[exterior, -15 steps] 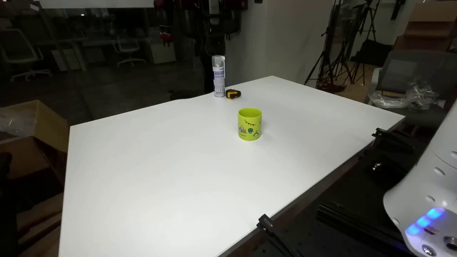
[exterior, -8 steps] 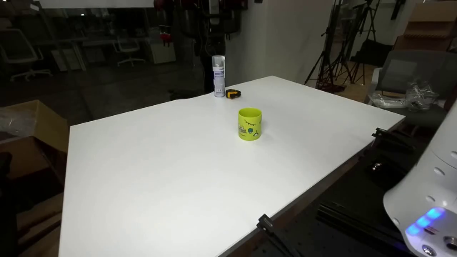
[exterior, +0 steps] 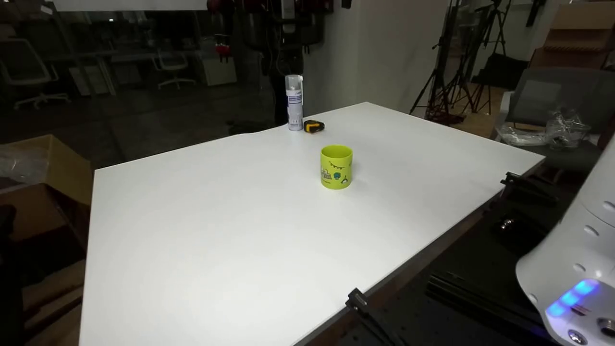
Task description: Move the yellow mug to the right
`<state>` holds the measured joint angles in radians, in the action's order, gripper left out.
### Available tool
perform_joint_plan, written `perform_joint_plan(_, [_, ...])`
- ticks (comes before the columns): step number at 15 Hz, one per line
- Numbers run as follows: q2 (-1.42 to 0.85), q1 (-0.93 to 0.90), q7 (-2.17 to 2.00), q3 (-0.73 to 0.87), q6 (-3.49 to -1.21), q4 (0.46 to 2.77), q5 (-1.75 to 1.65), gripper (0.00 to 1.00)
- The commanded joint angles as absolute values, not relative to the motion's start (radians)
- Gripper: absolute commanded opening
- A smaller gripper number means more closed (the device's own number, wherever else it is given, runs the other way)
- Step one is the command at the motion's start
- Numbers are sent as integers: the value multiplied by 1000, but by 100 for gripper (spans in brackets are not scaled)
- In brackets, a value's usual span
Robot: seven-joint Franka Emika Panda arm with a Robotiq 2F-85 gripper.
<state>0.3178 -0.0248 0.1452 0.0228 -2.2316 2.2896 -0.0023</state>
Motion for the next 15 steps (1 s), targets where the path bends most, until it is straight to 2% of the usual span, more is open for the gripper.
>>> perform_joint_plan(1, [212,36,-13,1,-2251,2281,-104,100])
perform_joint_plan(5, [83,58,-59,23,-2172,2265,-104,100])
perform_joint_plan(15, [-4,57,-58,30,-2264,2272,-94,100])
